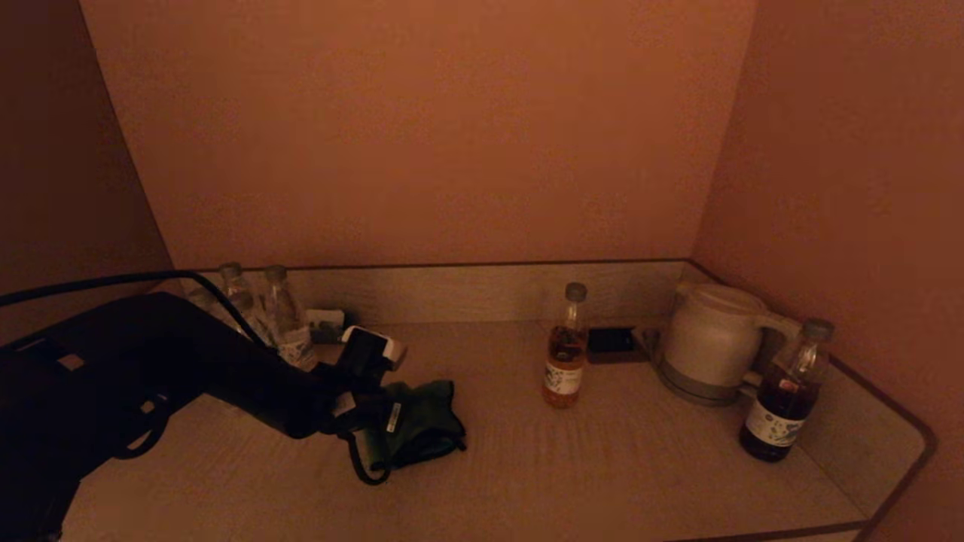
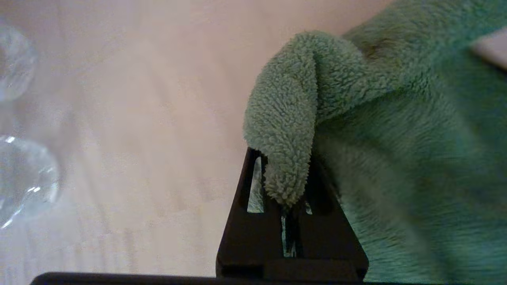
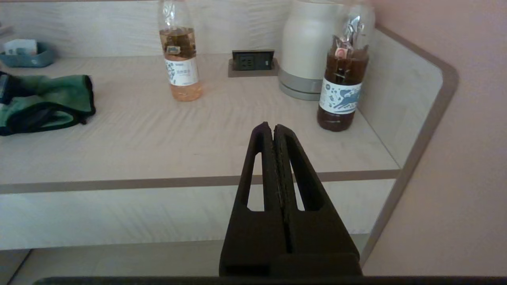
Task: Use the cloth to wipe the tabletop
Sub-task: Sweep the stains on the table
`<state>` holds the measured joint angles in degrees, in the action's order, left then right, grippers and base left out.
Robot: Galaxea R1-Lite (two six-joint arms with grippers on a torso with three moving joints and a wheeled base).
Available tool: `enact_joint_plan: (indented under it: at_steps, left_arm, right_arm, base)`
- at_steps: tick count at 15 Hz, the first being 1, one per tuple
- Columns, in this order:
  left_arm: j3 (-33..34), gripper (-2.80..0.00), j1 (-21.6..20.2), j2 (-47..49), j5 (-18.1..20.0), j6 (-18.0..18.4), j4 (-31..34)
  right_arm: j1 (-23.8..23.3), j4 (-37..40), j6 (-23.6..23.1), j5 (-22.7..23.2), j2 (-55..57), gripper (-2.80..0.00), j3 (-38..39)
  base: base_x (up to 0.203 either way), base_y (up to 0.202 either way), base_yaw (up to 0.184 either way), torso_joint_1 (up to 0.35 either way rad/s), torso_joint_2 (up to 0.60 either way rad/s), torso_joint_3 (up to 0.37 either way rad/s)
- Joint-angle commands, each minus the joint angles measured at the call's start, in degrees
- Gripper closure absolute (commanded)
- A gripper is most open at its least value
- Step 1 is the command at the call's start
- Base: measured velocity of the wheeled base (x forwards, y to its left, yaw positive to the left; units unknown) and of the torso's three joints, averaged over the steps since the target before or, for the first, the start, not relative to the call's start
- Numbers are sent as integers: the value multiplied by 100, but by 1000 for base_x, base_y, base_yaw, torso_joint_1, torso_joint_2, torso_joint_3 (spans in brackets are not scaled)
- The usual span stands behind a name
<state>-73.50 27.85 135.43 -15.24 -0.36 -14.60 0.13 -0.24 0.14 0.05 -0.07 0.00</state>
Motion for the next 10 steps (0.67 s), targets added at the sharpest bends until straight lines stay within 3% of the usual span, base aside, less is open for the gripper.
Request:
enact_joint_plan:
  at_steps: [1, 3, 5, 9, 10]
  left_arm:
    - [402, 0, -189, -316, -143, -45, -23]
    - [1522, 0, -322, -879, -310, -93, -38]
    - [2161, 0, -305, -1213, -482, -161, -51]
    - [2799, 0, 136, -1584, -619, -556, -48]
    - [2830, 0, 413, -1597, -628, -695, -45]
  right_arm:
    - [4, -2, 4, 4, 7, 0, 0]
    - [4, -2, 4, 4, 7, 0, 0]
    - [4, -2, 4, 4, 7, 0, 0]
    - [4, -2, 4, 4, 7, 0, 0]
    - [4, -2, 4, 4, 7, 0, 0]
  base:
    - [0, 0, 0, 0, 0, 0]
    - [0, 0, 0, 0, 0, 0]
    - [0, 0, 0, 0, 0, 0]
    - [0, 0, 0, 0, 0, 0]
    - [0, 0, 0, 0, 0, 0]
